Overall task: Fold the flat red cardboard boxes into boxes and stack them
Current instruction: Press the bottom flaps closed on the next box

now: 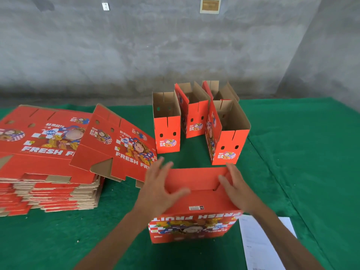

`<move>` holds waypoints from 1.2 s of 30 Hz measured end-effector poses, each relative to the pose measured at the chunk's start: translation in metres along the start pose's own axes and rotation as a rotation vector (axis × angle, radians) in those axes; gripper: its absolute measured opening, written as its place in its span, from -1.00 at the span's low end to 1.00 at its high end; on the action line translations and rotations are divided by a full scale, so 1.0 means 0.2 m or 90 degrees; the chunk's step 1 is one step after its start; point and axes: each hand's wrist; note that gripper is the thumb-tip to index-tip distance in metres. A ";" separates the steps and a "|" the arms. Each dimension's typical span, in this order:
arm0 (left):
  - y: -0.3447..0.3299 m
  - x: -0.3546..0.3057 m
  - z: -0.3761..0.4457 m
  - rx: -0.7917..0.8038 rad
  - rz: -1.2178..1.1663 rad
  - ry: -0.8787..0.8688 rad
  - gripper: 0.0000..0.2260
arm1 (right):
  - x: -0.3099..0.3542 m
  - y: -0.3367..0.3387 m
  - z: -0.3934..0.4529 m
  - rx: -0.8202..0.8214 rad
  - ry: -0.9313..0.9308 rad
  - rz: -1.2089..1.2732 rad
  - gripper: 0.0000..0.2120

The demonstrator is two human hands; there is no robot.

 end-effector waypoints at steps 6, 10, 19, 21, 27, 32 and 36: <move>-0.01 0.04 0.10 0.059 -0.300 0.264 -0.45 | 0.00 0.05 0.02 0.031 -0.305 0.108 -0.13; 0.15 -0.05 0.15 0.006 -0.558 0.374 -0.63 | 0.10 0.09 0.01 -0.052 -0.244 0.261 -0.26; 0.10 0.13 0.01 -0.030 -0.957 0.262 -0.72 | 0.14 0.12 -0.05 -0.108 -0.078 0.563 -0.36; 0.09 0.23 -0.02 -0.002 -0.966 0.171 -0.43 | 0.08 0.14 -0.07 -0.097 0.016 0.637 -0.50; 0.09 0.24 0.07 -0.015 -0.813 0.186 -0.59 | 0.01 0.06 0.01 -0.082 -0.030 0.617 -0.29; 0.02 0.21 0.05 -0.022 -0.754 0.266 -0.33 | -0.11 -0.04 0.00 -0.070 -0.131 0.647 -0.25; 0.02 0.25 0.03 0.115 -0.672 0.300 -0.39 | -0.18 -0.03 -0.03 0.042 -0.155 0.546 -0.39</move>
Point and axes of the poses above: each hand's wrist, its own z-axis towards the middle knuckle, its own y-axis out of the back of the hand, x = y × z, and after that the axes turned 11 degrees about z, right-handed
